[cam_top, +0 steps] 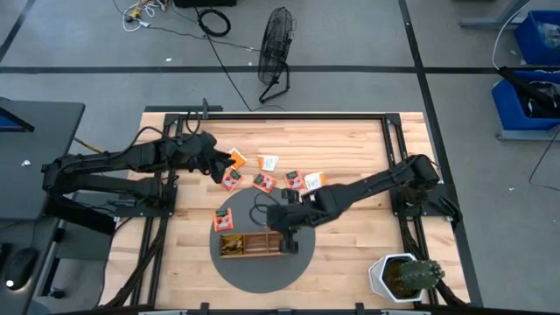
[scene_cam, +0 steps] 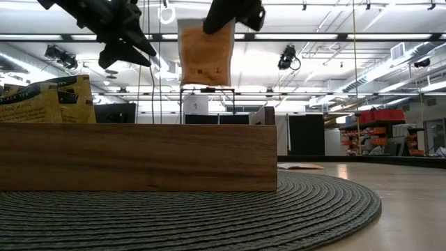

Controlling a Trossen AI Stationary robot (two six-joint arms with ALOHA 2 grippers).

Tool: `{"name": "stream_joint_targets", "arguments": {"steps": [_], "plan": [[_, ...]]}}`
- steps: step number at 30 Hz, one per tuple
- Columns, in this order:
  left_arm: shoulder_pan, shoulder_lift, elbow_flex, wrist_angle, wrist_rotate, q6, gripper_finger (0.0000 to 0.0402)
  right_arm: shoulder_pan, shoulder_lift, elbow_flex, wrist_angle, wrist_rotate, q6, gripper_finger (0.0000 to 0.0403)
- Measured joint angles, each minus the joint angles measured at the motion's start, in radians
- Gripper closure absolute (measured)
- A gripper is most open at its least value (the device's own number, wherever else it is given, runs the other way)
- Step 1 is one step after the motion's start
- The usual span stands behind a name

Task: Pick & Place Tea
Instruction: Put the orange white tea bag into the right section of the wooden organizer

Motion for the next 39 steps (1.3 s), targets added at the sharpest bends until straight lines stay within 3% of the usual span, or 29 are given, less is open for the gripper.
{"name": "stream_joint_targets", "arguments": {"steps": [8,20,39], "plan": [[-0.02,0.0,0.0,0.0,0.201,-0.158,0.0243,0.086,0.016,0.0,-0.001,0.072,0.051,0.0403],[-0.097,0.0,0.0,0.001,0.192,-0.204,0.0243,0.106,0.095,0.0,0.026,0.071,0.054,0.0403],[-0.103,0.0,0.0,0.028,0.19,-0.145,0.0243,0.103,0.159,0.0,0.022,0.004,-0.017,0.0402]]}}
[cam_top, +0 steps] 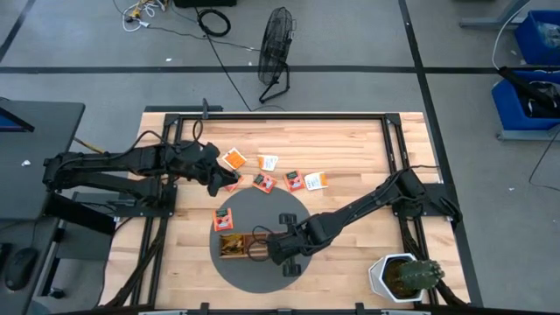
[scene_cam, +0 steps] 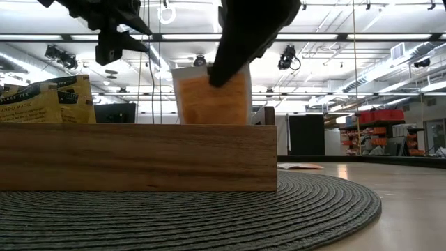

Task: Pick & Place Tea
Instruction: Put the orange white tea bag into the right section of the wooden organizer

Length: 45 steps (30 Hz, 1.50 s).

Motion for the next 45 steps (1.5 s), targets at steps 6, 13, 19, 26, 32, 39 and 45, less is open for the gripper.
{"name": "stream_joint_targets", "arguments": {"steps": [6,13,19,26,32,39,45], "plan": [[0.002,0.0,0.0,0.008,0.0,0.005,0.0243,0.0,0.017,-0.001,-0.009,0.016,-0.008,0.0391],[0.002,0.0,0.0,0.014,0.0,0.024,0.0243,0.009,0.049,0.0,0.026,0.004,-0.019,0.0391],[0.002,0.0,0.0,0.014,0.0,0.023,0.0243,0.01,0.047,0.0,0.012,-0.038,-0.03,0.0355],[0.002,0.0,0.0,0.013,0.0,0.023,0.0243,0.01,0.01,0.0,0.01,-0.041,-0.029,0.0267],[0.002,0.0,0.0,0.013,0.0,0.021,0.0243,0.008,-0.07,0.0,-0.046,-0.018,-0.028,0.0206],[0.002,0.0,0.0,0.018,0.0,0.021,0.0243,-0.11,-0.206,0.0,-0.348,0.196,0.111,0.0195],[0.002,0.0,0.0,0.026,0.0,0.077,0.0243,-0.344,-0.215,0.0,-0.444,0.047,0.238,0.0202]]}}
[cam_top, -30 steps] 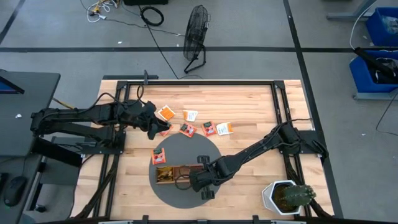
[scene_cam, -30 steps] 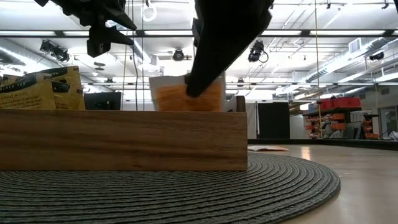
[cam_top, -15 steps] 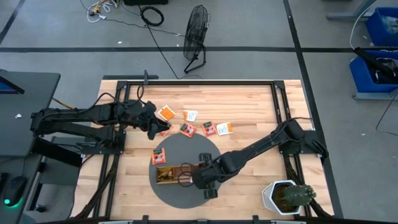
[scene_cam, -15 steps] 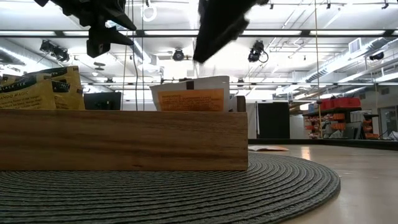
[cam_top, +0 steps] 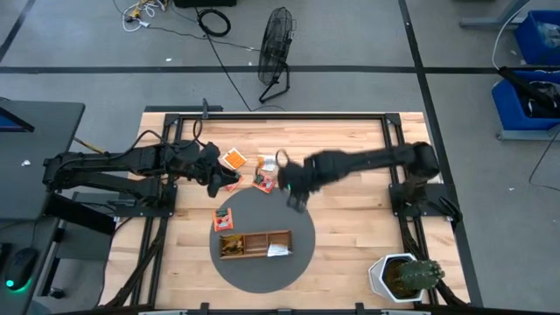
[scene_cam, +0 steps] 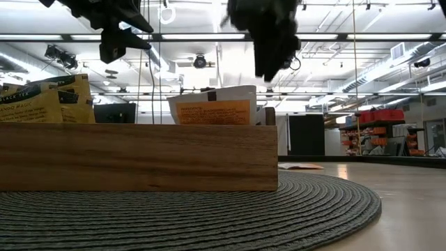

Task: Pick & Place Tea
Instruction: Put the orange white tea bag into the right section of the wooden organizer

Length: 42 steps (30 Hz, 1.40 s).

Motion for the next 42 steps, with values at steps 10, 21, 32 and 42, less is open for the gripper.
{"name": "stream_joint_targets", "arguments": {"steps": [10,21,32,42], "plan": [[0.054,0.0,0.0,0.0,0.008,0.112,0.0243,-0.287,0.008,-0.08,-0.086,-0.061,0.09,0.0202],[0.091,0.0,0.0,-0.008,0.038,0.175,0.0243,-0.33,0.005,-0.36,0.119,-0.206,0.24,0.0202],[0.091,0.0,0.0,0.024,0.03,0.138,0.0243,-0.384,0.005,-0.579,0.361,-0.253,0.157,0.0209],[0.091,0.0,0.0,0.143,0.024,0.02,0.0243,-0.406,-0.006,-0.65,0.471,-0.297,-0.017,0.0309]]}}
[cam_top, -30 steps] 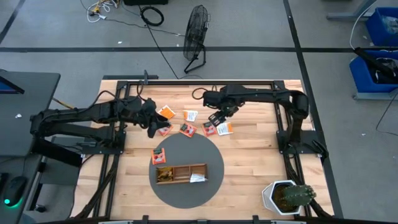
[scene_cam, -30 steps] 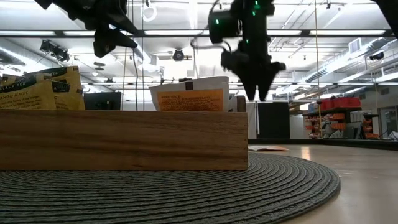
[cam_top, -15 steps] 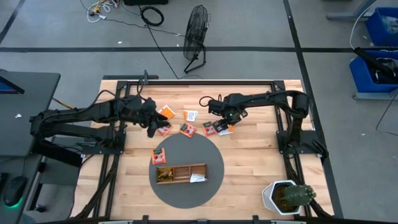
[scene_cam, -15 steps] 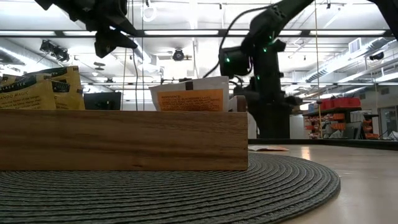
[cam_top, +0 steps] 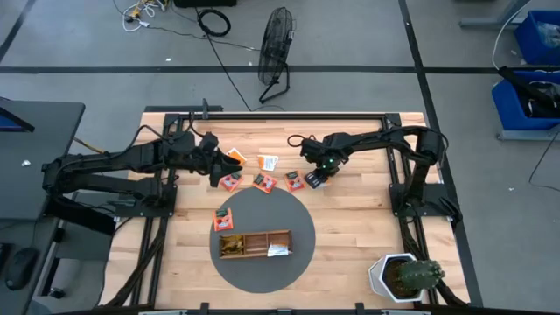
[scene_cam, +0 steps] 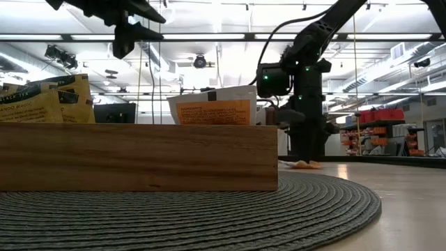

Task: Pick & Place Tea
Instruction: Put the orange white tea bag into the right section of the wooden organizer

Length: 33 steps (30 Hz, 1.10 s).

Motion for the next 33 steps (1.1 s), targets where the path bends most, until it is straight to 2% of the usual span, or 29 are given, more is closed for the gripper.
{"name": "stream_joint_targets", "arguments": {"steps": [4,10,13,19,24,28,33], "plan": [[0.0,0.0,0.0,0.017,-0.025,0.007,0.0244,-0.009,-0.007,-0.001,0.018,-0.008,-0.106,0.0384],[-0.004,0.0,0.0,0.04,-0.03,0.084,0.0244,-0.023,-0.068,-0.007,0.06,-0.021,-0.183,0.0395],[-0.012,0.0,0.0,0.049,-0.03,0.154,0.0243,-0.037,-0.153,-0.004,0.046,-0.108,-0.174,0.0398],[-0.061,0.0,0.0,0.125,-0.021,0.479,0.0243,-0.051,-0.262,0.03,0.055,-0.365,-0.032,0.0401],[-0.107,0.0,0.0,0.223,-0.013,0.77,0.0243,-0.007,-0.272,0.184,0.051,-0.537,0.066,0.0401],[-0.135,0.0,0.0,0.253,-0.013,0.921,0.0244,0.041,-0.245,0.342,0.063,-0.608,0.126,0.0402],[-0.166,0.0,0.0,0.253,-0.013,1.109,0.0244,0.084,-0.21,0.468,0.066,-0.621,0.227,0.0402]]}}
